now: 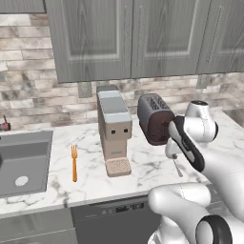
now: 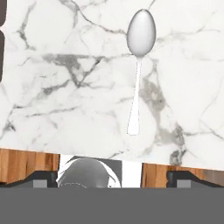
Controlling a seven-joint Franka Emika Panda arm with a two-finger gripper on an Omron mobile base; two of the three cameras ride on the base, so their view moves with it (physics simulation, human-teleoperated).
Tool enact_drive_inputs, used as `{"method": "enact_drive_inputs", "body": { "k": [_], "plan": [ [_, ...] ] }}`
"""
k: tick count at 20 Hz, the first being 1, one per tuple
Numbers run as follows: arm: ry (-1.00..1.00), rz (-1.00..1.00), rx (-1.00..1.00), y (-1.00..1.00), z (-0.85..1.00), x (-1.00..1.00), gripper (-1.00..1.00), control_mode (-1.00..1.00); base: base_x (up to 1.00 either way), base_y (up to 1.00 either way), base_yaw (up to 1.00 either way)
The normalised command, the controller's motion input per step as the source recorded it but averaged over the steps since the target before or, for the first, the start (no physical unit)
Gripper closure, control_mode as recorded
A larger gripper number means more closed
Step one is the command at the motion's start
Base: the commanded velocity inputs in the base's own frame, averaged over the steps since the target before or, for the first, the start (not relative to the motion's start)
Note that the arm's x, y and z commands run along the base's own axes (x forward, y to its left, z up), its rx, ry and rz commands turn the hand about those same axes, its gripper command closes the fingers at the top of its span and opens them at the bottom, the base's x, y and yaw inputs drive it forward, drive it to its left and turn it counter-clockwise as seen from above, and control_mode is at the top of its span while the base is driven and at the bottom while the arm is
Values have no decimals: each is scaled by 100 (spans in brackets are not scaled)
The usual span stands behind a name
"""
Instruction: Take the fork and place it on the left side of the plate. Then take the spoon and place it on the right side of the plate. Make sure they're directly next to the plate.
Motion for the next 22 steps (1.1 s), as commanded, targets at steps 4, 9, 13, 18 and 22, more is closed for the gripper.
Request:
{"method": "enact_drive_inputs", "body": {
  "k": [4, 9, 13, 18, 22],
  "plan": [
    [9, 0, -2, -3, -33, 44, -100, -100, 0, 0, 0],
    [0, 0, 0, -1, -33, 13, -100, -100, 0, 0, 0],
    [-1, 0, 0, -10, -39, 1, -100, -100, 0, 0, 0],
    [-1, 0, 0, -4, -35, 0, -100, -100, 0, 0, 0],
    [-8, 0, -1, 0, -7, 1, -100, -100, 0, 0, 0]
  ]
}}
